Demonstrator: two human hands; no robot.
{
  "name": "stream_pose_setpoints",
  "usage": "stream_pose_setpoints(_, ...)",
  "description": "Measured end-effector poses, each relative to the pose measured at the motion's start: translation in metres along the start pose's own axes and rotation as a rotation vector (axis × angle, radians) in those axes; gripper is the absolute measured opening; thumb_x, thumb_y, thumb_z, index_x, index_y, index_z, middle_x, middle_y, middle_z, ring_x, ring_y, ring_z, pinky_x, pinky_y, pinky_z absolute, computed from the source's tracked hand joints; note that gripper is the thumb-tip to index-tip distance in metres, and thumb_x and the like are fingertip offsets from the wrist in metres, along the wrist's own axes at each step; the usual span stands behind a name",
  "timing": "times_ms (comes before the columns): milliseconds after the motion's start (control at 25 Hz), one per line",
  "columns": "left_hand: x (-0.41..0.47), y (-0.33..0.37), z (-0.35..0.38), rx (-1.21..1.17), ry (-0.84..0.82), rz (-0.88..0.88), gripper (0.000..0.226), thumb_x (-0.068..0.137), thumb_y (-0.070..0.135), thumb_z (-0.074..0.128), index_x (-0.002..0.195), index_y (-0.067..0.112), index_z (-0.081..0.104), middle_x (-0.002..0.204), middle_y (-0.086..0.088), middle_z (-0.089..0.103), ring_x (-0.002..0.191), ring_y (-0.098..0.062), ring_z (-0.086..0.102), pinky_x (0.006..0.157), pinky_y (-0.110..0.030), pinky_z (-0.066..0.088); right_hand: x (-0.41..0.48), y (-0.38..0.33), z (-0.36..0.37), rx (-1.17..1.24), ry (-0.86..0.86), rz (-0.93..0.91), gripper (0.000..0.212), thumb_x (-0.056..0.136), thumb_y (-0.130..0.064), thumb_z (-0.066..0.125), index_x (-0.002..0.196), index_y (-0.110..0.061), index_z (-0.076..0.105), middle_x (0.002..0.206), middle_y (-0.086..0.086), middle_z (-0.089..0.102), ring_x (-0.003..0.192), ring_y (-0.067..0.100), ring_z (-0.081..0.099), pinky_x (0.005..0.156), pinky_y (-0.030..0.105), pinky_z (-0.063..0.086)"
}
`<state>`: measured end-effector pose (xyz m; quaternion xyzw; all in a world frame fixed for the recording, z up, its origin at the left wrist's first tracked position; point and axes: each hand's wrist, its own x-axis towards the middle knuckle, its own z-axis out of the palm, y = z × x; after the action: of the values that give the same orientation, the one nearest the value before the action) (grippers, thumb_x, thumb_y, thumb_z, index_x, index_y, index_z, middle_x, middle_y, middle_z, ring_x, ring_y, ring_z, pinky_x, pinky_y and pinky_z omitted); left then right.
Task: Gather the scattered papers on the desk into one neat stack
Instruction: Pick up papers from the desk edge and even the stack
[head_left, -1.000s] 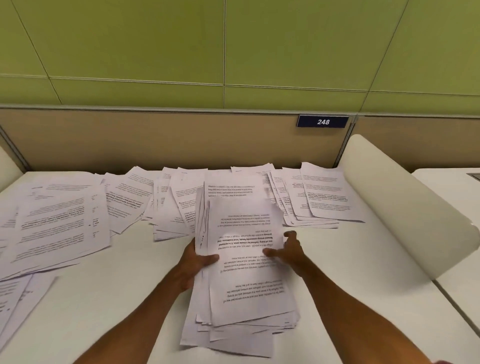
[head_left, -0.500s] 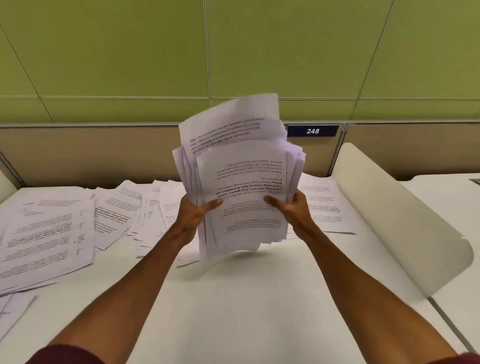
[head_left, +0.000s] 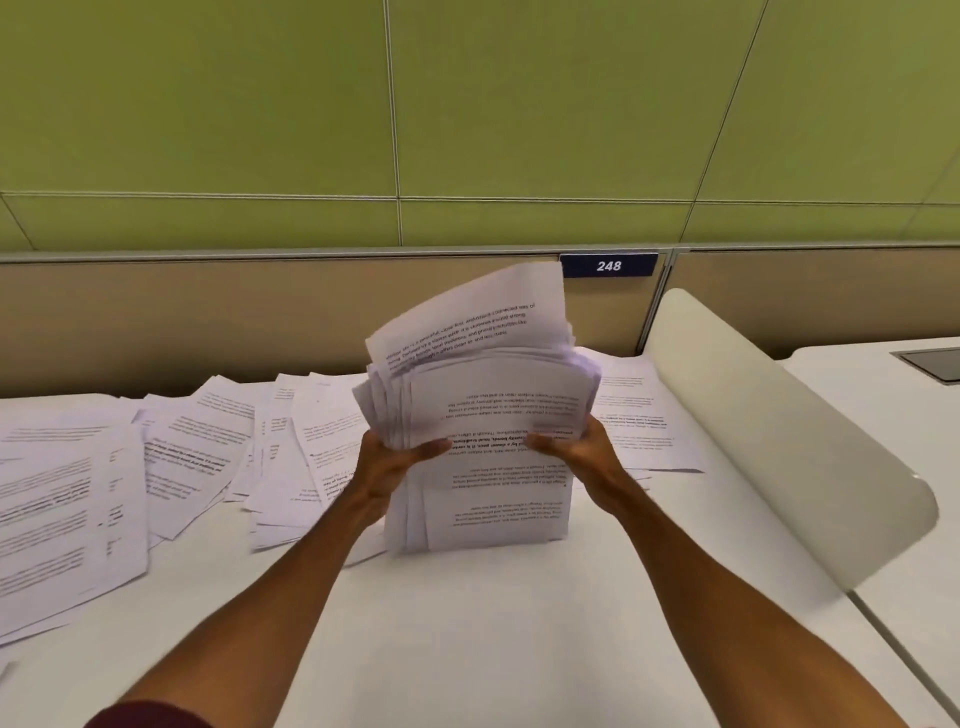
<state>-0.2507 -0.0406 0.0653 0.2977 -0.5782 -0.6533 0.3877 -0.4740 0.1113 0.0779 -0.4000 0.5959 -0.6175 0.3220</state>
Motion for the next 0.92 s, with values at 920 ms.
stream_pose_setpoints(920,0.031,0.041,0.036,0.306,0.139,0.261,0.030,0.077,0.016,0.079,0.104,0.011,0.066,0.092,-0.002,0.067,0.079,-0.023,0.064,0.064,-0.025,0.054,0.021,-0.046,0.018,-0.099,0.294,-0.167,0.032,0.076,-0.037,0.070,0.106,-0.029,0.059,0.096,-0.002,0.068,0.087,0.018,0.068,0.075,0.030,0.060)
